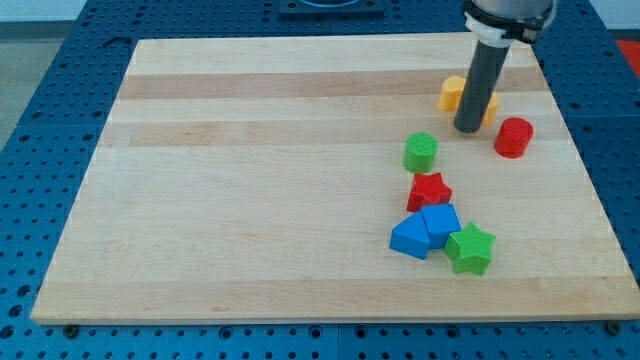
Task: Push the red circle closer to green circle
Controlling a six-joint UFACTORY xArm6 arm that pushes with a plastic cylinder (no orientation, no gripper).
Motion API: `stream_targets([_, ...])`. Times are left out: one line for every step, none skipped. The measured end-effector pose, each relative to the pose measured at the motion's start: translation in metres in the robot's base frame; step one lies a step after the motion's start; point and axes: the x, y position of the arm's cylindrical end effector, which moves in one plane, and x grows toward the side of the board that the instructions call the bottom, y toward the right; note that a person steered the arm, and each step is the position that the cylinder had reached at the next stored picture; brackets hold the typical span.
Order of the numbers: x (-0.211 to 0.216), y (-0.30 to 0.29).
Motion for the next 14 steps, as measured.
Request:
stream_targets([-0.006,-0.006])
stream_targets([0.027,0.001])
stream_targets([0.097,0.022])
stream_targets([0.125,0.068])
stream_targets([0.12,0.133])
stream_targets([0.069,0.16])
stream_targets([0.037,0.16])
stream_targets([0.022,0.158])
stream_targets([0.036,0.147])
stream_targets([0.037,0.125])
stream_targets([0.037,0.105])
stream_targets([0.037,0.08])
stream_targets([0.037,0.058])
stream_targets([0.037,0.037])
